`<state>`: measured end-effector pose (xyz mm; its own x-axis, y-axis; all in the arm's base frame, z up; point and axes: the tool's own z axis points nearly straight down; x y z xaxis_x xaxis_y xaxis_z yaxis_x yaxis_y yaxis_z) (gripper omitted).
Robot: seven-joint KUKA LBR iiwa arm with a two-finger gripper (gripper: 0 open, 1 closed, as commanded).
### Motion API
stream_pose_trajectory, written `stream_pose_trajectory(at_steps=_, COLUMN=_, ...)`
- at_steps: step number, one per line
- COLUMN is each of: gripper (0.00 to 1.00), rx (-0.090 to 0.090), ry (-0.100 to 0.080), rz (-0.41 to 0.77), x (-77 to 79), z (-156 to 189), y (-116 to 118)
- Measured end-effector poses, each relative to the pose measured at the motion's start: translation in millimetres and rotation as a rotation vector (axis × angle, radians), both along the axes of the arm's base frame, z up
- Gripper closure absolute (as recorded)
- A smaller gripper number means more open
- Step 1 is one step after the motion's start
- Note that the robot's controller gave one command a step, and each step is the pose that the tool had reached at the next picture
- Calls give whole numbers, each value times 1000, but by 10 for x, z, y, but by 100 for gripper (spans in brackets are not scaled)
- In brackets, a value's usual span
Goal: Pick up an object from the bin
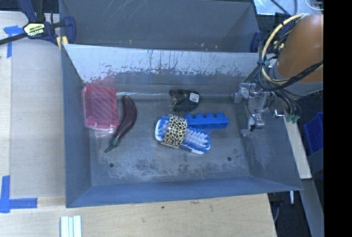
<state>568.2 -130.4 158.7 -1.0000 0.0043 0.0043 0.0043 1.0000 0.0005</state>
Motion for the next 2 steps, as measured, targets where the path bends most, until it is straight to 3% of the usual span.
stream_pose_trajectory(at_steps=1, gripper=0, rx=-1, ry=-8, rz=4, x=18, z=51, y=7)
stream_pose_trajectory(at_steps=2, gripper=0, rx=3, ry=1, rz=191, x=362, z=-915, y=531)
